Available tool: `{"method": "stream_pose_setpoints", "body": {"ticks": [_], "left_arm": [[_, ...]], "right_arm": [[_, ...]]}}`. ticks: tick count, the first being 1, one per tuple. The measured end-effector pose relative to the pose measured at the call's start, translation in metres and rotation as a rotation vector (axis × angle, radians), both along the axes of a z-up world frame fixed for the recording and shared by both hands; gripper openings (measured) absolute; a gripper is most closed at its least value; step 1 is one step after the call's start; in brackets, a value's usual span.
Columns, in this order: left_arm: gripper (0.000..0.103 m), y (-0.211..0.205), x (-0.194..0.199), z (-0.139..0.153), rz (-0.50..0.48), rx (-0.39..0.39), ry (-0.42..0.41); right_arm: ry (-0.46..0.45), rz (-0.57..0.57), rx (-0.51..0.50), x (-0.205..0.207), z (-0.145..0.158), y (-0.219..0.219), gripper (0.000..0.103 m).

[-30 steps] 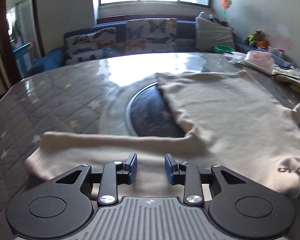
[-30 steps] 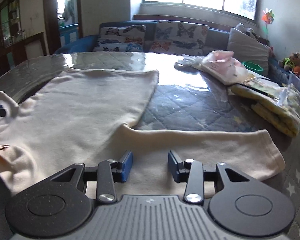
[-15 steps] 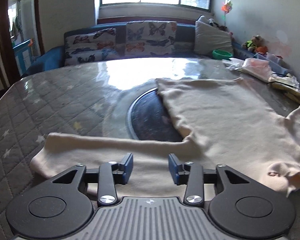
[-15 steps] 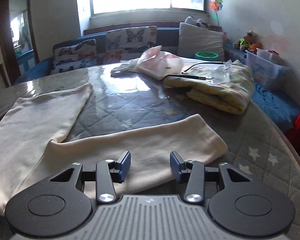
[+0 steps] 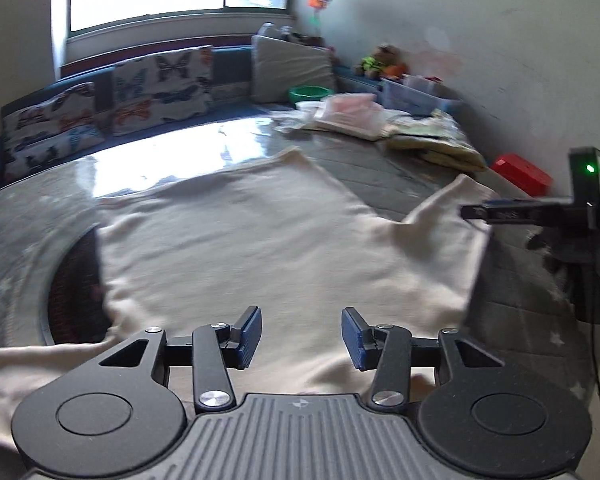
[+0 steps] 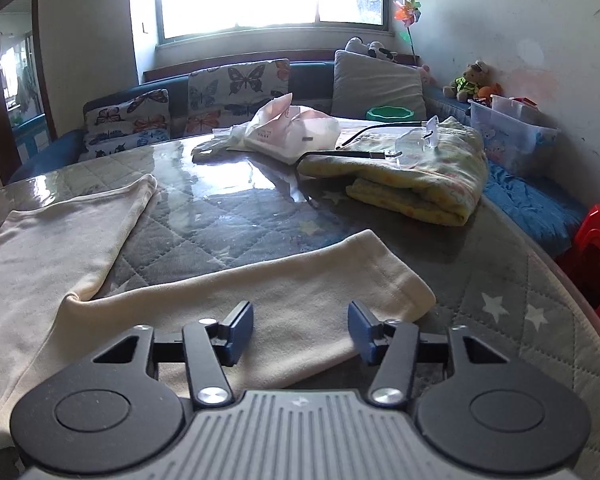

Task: Fold clothes
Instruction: 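Smooth the folded sleeve flat with the right gripper, then open both grippers wide above the flattened sweatshirt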

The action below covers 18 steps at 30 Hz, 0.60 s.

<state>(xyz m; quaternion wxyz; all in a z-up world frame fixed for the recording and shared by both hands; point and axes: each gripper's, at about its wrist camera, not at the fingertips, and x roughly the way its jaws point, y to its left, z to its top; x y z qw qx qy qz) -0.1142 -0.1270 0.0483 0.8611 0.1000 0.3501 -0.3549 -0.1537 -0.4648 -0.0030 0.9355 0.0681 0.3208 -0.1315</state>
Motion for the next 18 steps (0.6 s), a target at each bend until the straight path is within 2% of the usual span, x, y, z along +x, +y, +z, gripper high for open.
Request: {"method": "stream_pose_setpoints", "body": {"ticks": [3,10,13,16,18], "left_arm": [[0.050,-0.019,-0.006,-0.005,-0.033,0.010,0.015],[0.056,-0.036,-0.007,-0.008,-0.042,0.015,0.041],[0.062,-0.042,-0.006,-0.010,-0.041,0.026,0.061],[0.064,-0.049,-0.006,-0.014,-0.039,0.042,0.074],[0.069,-0.051,-0.006,-0.018,-0.035,0.049,0.088]], "right_arm": [[-0.002,0.019,-0.006,0.000,-0.002,0.002,0.070],[0.004,0.048,-0.001,0.003,-0.004,0.004,0.083],[0.012,0.056,-0.007,0.006,-0.004,0.006,0.087],[0.018,0.068,-0.005,0.008,-0.005,0.008,0.092],[0.022,0.077,0.003,0.008,-0.006,0.008,0.100]]}}
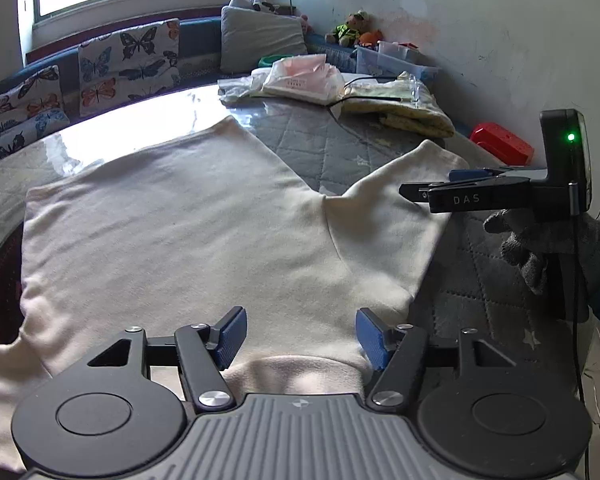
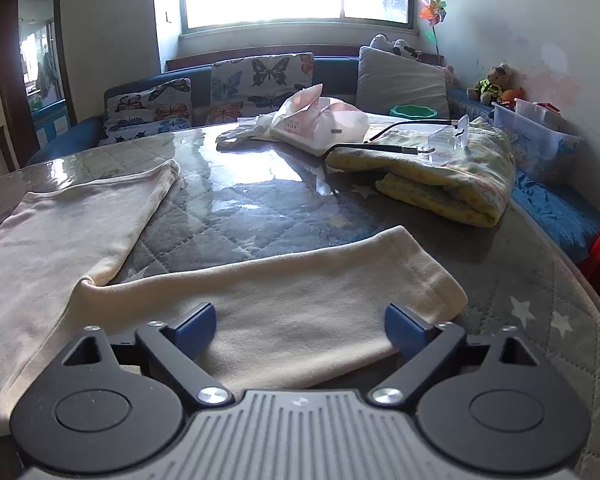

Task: Fold clothes
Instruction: 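Open both grippers wide above the flattened sweatshirt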

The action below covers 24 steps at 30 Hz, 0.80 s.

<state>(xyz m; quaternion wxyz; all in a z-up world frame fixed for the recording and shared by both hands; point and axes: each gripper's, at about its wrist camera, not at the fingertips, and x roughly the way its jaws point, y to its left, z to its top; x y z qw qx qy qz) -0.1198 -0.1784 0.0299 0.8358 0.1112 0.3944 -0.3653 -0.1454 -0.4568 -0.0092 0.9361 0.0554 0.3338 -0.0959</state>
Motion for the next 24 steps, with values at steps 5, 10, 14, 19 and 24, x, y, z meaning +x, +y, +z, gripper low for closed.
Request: {"method": "stream_pose_setpoints", "body": {"ticks": [5,10,14,19,24], "left_arm": [[0.076,-0.005,-0.001,-0.007,0.003,0.018,0.006],[0.087,-0.009,-0.004,-0.009,-0.003,0.023,0.005],[0.098,-0.013,-0.007,-0.011,-0.006,0.034,0.001],[0.103,-0.016,-0.008,-0.014,0.014,0.038,0.000],[0.103,-0.016,-0.008,-0.014,0.033,0.034,0.003]], "right_arm": [[0.008,0.010,0.004,0.002,-0.001,0.001,0.103],[0.010,0.012,0.002,0.001,-0.002,0.001,0.103],[0.012,0.012,-0.002,0.001,-0.002,0.001,0.103],[0.013,0.012,-0.002,0.001,-0.002,0.002,0.103],[0.013,0.012,-0.001,0.001,-0.001,0.000,0.103]]}}
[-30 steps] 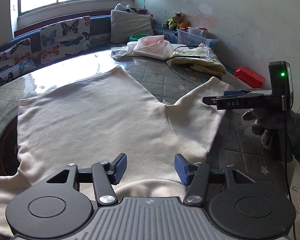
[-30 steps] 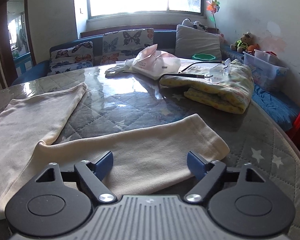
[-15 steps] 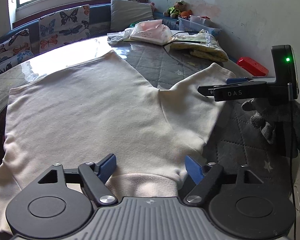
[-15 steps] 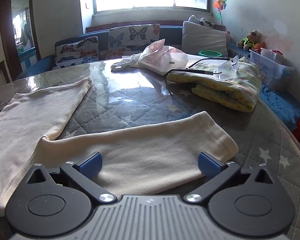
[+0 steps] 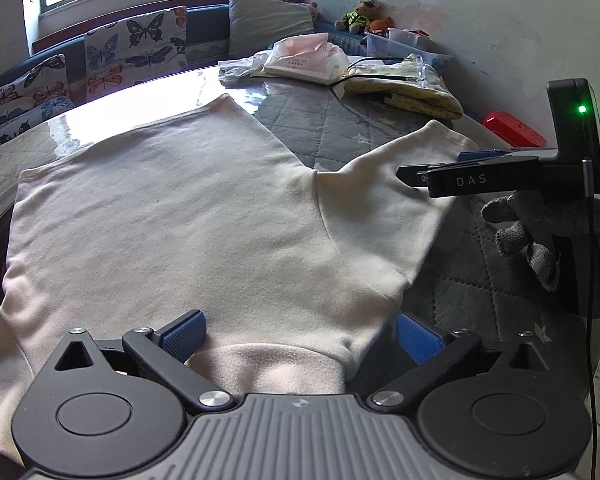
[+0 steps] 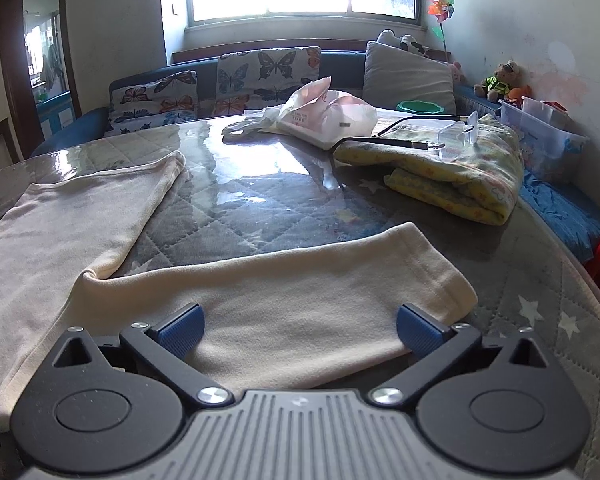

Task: Fold clothes
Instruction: 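Open both grippers wide above the flattened sweatshirt, then grasp the sweatshirt's second sleeve cuff with the right gripper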

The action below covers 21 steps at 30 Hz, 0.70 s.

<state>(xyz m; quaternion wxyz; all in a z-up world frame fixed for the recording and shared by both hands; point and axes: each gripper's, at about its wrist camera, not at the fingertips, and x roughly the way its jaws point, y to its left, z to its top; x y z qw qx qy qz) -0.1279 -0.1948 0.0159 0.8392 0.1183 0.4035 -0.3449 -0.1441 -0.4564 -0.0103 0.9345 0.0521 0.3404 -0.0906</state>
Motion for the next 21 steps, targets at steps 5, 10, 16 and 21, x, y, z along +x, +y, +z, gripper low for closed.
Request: {"method": "stream_pose_setpoints", "body": {"ticks": [5,10,16,21], "left_arm": [[0.103,-0.004,-0.002,-0.001,0.006,0.023,-0.012],[0.103,-0.005,0.000,-0.001,0.015,0.021,0.001],[0.103,-0.007,0.000,-0.001,0.015,0.037,-0.007],[0.103,-0.010,-0.003,-0.001,0.019,0.058,-0.020]], "right_arm": [[-0.004,0.000,0.002,0.000,0.000,0.000,0.103],[-0.006,0.000,0.014,-0.003,0.005,0.001,0.103],[-0.038,0.005,0.032,-0.015,0.019,0.005,0.103],[-0.071,-0.003,0.047,-0.029,0.027,0.011,0.103]]}}
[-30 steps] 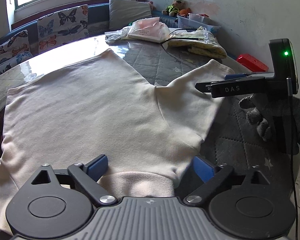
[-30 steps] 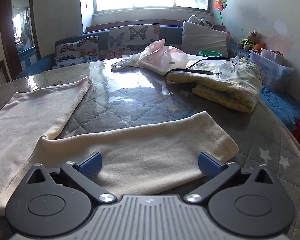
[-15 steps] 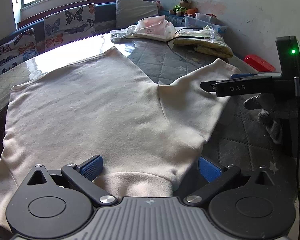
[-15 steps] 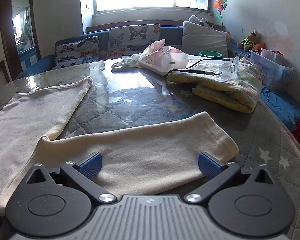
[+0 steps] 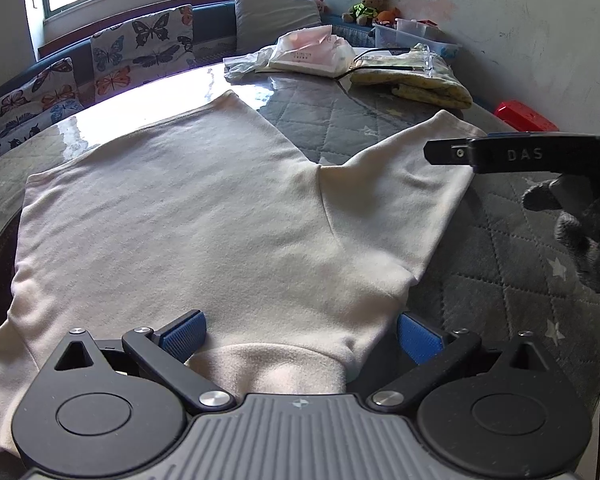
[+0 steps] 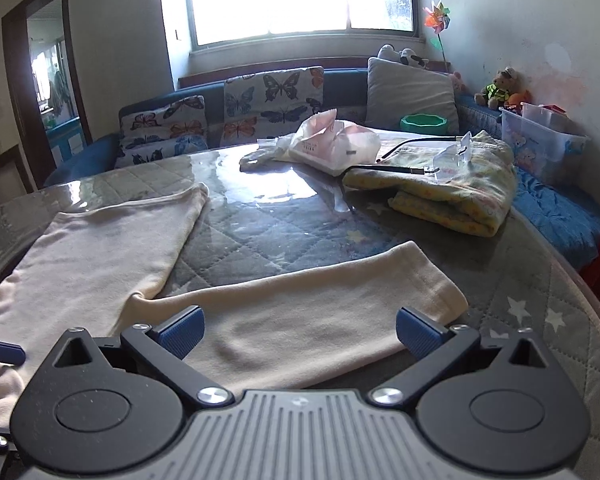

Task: Fold clothes
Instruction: 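Grasp the sweatshirt's second sleeve cuff with the right gripper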

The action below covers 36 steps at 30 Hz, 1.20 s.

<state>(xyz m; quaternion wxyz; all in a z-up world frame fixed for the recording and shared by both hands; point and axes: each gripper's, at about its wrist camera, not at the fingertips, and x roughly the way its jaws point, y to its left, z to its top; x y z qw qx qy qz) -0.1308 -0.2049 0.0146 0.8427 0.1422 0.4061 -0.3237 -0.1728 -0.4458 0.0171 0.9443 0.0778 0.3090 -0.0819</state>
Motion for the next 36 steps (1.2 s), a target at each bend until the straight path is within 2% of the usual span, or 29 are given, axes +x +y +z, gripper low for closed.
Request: {"method": "stream_pose_setpoints", "body": {"ticks": [8,13,16,23,28,29,30,32,36], "left_arm": [[0.103,0.007,0.001,0.014,0.015,-0.035,-0.017],[0.103,0.008,0.003,0.022,0.015,-0.061,-0.006],[0.103,0.004,0.002,0.024,-0.002,-0.069,-0.013],[0.102,-0.007,0.001,0.027,-0.050,-0.083,-0.039],[0.099,-0.013,0.003,0.024,-0.077,-0.095,-0.040],[0.098,-0.014,0.003,0.023,-0.083,-0.094,-0.041],[0.096,-0.016,0.004,0.022,-0.089,-0.093,-0.040],[0.094,-0.020,0.007,0.021,-0.100,-0.093,-0.035],[0.091,-0.024,0.012,0.024,-0.124,-0.117,-0.034]], "right_arm": [[-0.007,-0.089,0.007,-0.013,-0.001,-0.011,0.100],[0.006,-0.163,0.079,-0.014,-0.004,-0.037,0.085],[0.013,-0.192,0.094,-0.009,-0.006,-0.048,0.078],[0.042,-0.269,0.124,0.006,-0.014,-0.066,0.055],[0.035,-0.341,0.106,0.006,-0.015,-0.071,0.048],[0.032,-0.342,0.108,0.006,-0.016,-0.071,0.042],[0.027,-0.338,0.121,0.006,-0.017,-0.073,0.029],[0.017,-0.330,0.147,0.005,-0.018,-0.075,0.012],[-0.020,-0.325,0.198,0.001,-0.015,-0.082,0.009]]}}
